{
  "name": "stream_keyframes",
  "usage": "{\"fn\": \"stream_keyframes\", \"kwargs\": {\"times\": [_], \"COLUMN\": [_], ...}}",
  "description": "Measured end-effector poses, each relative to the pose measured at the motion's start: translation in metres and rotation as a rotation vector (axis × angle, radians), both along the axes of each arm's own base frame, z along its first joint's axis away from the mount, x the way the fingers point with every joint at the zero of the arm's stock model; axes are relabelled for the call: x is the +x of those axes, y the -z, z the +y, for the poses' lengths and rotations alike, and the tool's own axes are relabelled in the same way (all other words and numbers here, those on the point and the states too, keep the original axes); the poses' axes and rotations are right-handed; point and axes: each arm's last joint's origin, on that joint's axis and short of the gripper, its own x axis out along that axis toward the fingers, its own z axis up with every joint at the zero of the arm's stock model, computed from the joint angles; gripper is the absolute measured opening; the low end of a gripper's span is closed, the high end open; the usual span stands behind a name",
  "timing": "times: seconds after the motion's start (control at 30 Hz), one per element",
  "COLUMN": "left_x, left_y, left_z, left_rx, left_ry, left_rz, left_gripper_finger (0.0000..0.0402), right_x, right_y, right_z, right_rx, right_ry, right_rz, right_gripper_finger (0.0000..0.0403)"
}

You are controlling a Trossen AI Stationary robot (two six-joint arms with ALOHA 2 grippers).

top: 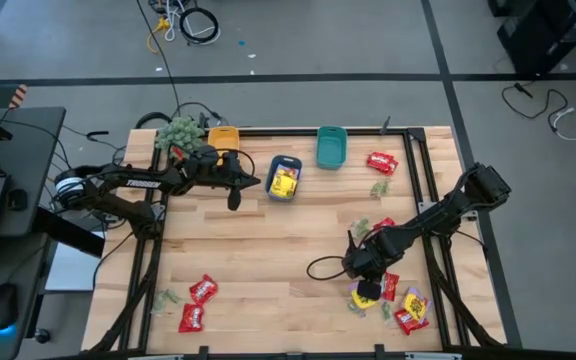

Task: Sort candy
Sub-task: Put the yellow candy pack into the blue bin

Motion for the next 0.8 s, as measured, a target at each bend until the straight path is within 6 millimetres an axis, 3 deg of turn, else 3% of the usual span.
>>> {"fn": "stream_keyframes", "kwargs": {"times": [0.17,0.33,0.57,0.8], "left_x": [0.0,0.0,0.0,0.0], "left_y": [0.0,0.0,0.001,0.001], "left_z": [0.0,0.0,0.0,0.0], "left_rx": [0.004,-0.005,-0.007,-0.007], "left_ry": [-0.012,-0.018,-0.018,-0.018], "left_rz": [0.003,0.005,0.009,0.01], "left_gripper_finger": [0.0001,0.0001,0.0001,0.0001], "right_x": [0.003,0.002,-0.005,-0.015], "right_y": [-0.02,-0.033,-0.021,-0.004], "right_z": [-0.006,0.011,0.041,0.058], "right_rx": [-0.044,0.004,0.019,-0.059], "right_ry": [0.034,-0.031,-0.084,-0.267], "right_rz": [-0.072,-0.175,-0.176,-0.165], "right_gripper_finger": [0.0001,0.0032,0.0152,0.0263]}}
